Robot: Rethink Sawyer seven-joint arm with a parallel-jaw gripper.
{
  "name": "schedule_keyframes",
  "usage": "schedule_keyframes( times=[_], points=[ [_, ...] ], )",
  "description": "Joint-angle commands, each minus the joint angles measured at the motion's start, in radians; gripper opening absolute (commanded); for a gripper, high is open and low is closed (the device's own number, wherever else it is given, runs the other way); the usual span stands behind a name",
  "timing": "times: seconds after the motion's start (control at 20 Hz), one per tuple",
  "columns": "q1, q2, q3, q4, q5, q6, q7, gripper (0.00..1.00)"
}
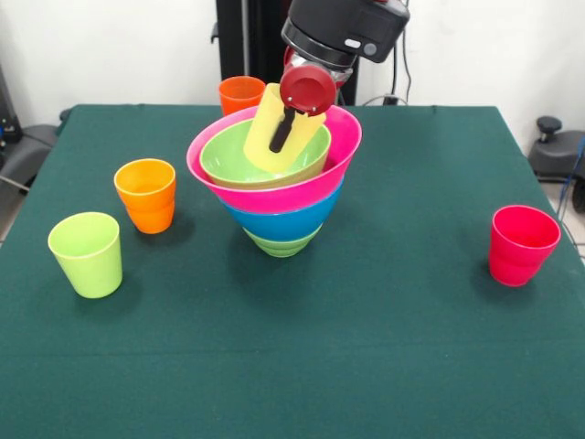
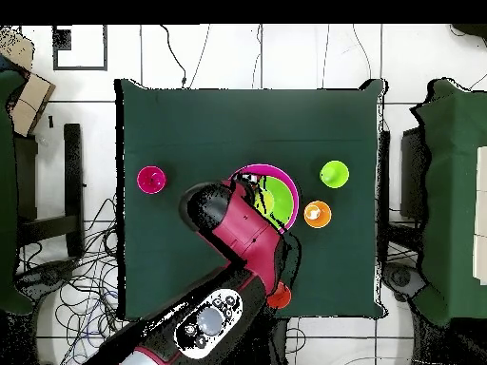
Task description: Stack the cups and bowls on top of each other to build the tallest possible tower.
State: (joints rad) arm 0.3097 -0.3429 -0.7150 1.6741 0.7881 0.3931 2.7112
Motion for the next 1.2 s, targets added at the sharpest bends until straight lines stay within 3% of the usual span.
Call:
schedule_keyframes(
  times=[0.05, 1.2],
  points=[
    [-0.030, -0.017, 0.176, 0.053, -0.009, -0.015, 0.124, 0.00],
    [-0.069, -0.069, 0.241, 0.130, -0.035, -0.079, 0.078, 0.00]
  ],
)
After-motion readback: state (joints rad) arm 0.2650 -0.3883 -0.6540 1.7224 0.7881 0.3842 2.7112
